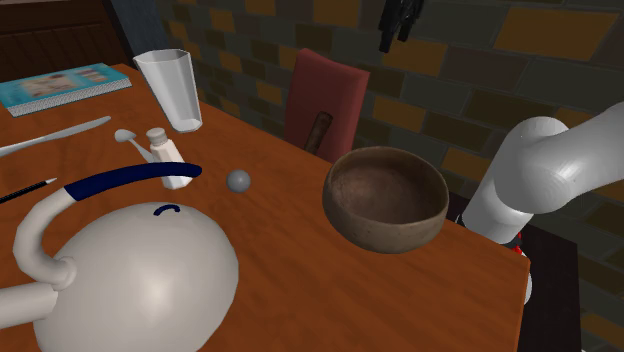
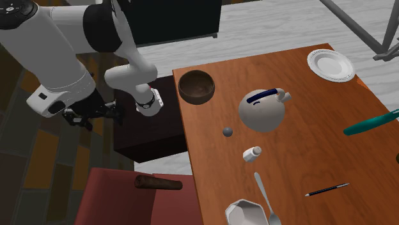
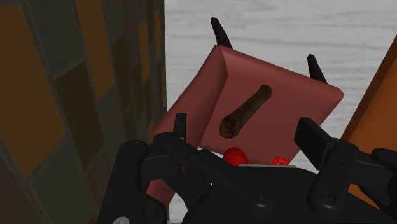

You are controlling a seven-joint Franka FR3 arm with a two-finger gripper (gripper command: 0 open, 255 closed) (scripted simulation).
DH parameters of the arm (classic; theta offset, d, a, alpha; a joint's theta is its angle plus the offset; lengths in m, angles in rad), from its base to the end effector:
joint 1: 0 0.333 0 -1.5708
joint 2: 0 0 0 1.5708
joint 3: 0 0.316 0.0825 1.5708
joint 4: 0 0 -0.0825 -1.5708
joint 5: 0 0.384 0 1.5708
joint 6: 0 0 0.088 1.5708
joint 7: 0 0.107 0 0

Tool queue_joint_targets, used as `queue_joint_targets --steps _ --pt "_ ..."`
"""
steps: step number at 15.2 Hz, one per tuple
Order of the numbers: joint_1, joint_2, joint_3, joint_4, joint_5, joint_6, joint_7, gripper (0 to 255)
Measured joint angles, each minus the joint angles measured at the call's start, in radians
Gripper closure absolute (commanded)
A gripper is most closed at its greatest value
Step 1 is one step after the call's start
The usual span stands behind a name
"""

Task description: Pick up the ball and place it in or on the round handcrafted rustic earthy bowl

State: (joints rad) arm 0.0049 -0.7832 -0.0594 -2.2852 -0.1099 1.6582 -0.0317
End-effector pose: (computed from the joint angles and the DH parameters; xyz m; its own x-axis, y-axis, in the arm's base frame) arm 0.3156 -0.0351 0.6314 0.9883 -0.0020 0.1522 -0.0132 -0.9973 0.0726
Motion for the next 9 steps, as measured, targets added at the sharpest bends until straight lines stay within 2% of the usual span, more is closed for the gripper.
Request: queue_joint_targets --steps 3,9 --pt "0.005 0.011 0.024 -0.005 0.013 0.008 0.031 0" --pt "0.036 0.047 0.155 -0.023 0.088 0.027 0.198 0"
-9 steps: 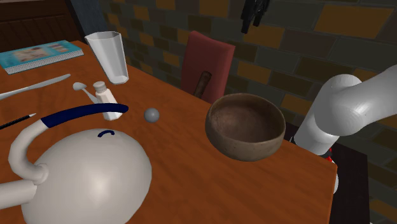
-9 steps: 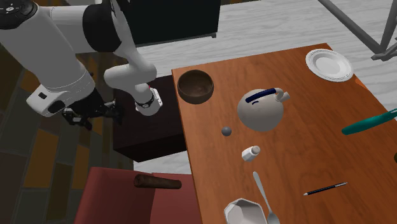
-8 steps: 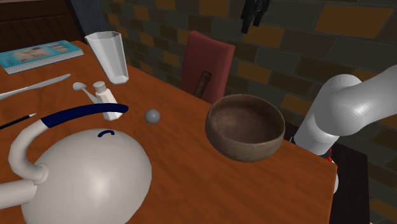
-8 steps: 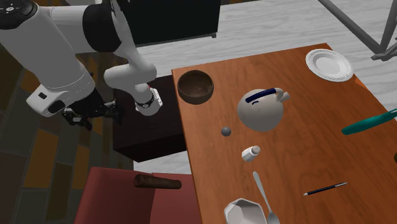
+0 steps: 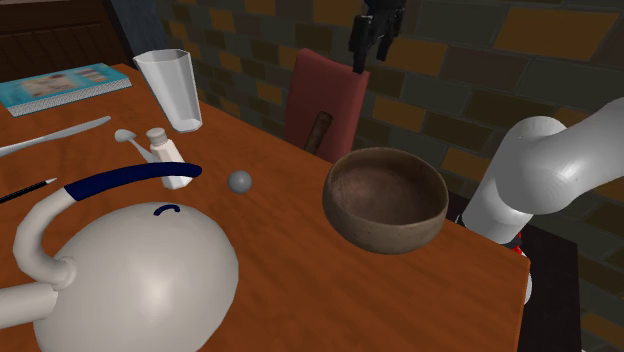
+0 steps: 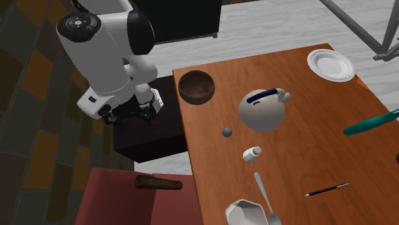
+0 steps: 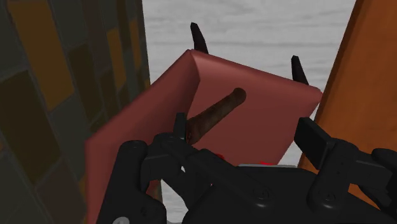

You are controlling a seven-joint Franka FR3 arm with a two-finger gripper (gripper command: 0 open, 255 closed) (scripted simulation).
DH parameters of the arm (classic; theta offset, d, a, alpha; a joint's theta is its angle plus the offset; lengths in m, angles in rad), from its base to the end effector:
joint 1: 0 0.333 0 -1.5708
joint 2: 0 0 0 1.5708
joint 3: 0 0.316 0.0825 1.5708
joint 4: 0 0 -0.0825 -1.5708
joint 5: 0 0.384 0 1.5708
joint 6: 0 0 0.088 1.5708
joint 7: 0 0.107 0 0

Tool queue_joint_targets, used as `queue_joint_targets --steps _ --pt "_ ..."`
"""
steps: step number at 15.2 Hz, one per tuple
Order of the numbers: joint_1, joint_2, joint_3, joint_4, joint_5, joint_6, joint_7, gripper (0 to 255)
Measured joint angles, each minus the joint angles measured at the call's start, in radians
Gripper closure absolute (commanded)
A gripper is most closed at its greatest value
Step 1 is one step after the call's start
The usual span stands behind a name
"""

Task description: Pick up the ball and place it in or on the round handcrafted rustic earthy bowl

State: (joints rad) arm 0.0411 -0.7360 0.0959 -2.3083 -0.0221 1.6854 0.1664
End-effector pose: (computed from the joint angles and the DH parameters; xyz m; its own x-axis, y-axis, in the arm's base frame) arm 0.3294 0.0528 0.6070 0.9914 -0.0447 0.1229 -0.0532 -0.9963 0.0669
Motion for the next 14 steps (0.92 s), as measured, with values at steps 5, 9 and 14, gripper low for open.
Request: queue_joint_targets --steps 5,9,14 --pt "0.019 0.085 0.104 0.028 0.053 0.031 0.135 0" --pt "0.034 0.165 0.194 0.07 0.088 0.052 0.254 0" --pt "0.04 0.296 0.299 0.151 0.106 0.083 0.398 0"
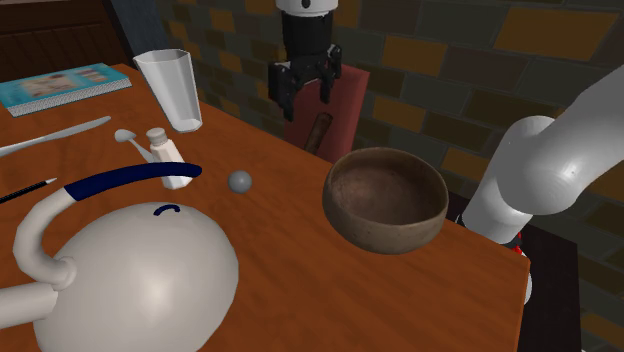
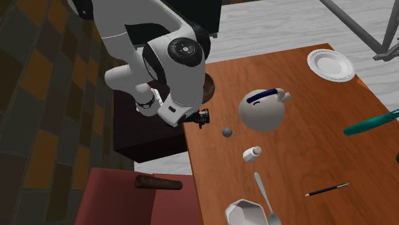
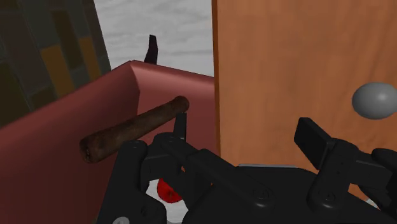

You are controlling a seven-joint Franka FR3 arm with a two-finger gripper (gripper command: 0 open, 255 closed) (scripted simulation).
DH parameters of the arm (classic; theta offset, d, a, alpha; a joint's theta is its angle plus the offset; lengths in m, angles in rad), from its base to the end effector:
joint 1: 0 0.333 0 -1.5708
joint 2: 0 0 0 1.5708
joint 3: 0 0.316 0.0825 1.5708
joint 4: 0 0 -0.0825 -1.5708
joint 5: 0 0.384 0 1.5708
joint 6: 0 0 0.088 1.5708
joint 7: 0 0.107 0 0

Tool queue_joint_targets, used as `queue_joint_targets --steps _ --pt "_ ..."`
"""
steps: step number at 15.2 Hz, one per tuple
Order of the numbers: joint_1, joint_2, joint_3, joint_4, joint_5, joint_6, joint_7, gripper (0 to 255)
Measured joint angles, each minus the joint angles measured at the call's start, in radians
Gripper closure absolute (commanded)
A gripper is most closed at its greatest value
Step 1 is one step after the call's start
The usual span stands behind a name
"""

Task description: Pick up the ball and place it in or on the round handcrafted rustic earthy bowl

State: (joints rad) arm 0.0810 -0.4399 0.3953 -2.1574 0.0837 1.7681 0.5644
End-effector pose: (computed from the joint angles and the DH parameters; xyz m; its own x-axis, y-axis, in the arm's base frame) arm 0.3716 0.2259 0.5602 0.9890 -0.1338 0.0628 -0.1374 -0.9888 0.0576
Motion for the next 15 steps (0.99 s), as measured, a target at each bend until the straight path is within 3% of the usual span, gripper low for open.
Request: queue_joint_targets --steps 5,11,15 --pt "0.005 0.146 0.1 0.098 -0.013 0.023 0.15 0" --pt "0.029 0.39 0.216 0.295 -0.1 0.02 0.361 0" --pt "0.049 0.481 0.24 0.344 -0.144 0.037 0.434 0"
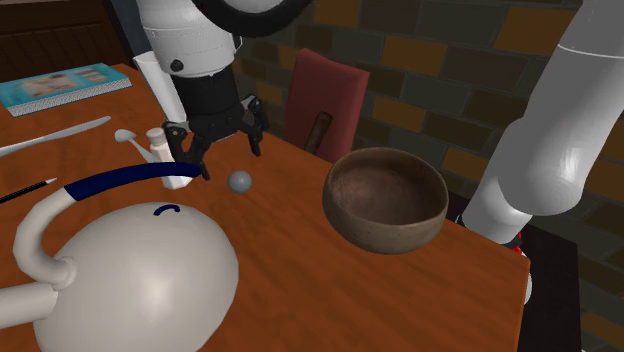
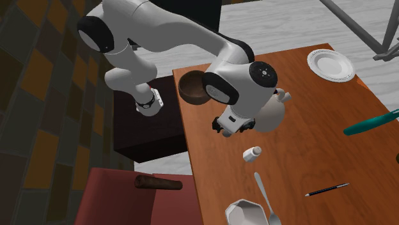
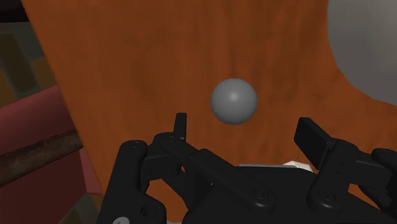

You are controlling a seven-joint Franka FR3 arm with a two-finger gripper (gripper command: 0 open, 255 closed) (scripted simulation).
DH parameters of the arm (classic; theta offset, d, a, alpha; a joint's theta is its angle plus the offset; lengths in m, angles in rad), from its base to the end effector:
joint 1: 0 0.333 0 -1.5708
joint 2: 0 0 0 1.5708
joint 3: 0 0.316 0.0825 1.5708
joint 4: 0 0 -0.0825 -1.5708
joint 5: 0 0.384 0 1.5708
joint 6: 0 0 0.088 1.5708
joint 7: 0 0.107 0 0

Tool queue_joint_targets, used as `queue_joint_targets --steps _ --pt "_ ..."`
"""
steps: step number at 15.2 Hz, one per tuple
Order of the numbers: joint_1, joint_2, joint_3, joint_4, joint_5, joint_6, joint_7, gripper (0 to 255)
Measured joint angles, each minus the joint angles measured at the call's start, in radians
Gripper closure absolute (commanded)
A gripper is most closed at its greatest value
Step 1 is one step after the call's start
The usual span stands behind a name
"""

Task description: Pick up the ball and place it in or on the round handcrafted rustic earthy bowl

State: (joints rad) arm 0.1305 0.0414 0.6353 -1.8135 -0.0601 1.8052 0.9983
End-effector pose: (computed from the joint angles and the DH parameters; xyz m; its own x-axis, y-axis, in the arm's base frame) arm 0.4164 0.3871 0.5102 0.9765 -0.2154 0.0054 -0.2154 -0.9751 0.0530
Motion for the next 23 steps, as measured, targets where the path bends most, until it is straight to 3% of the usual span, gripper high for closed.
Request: queue_joint_targets --steps 6,12,13,23 --pt "0.0 0.011 -0.001 -0.067 -0.008 0.076 0.007 0" --pt "0.0 0.012 -0.001 -0.073 -0.008 0.083 0.008 0" --pt "0.0 0.012 -0.001 -0.073 -0.008 0.083 0.008 255" --pt "0.0 0.012 -0.001 -0.073 -0.008 0.083 0.008 255"
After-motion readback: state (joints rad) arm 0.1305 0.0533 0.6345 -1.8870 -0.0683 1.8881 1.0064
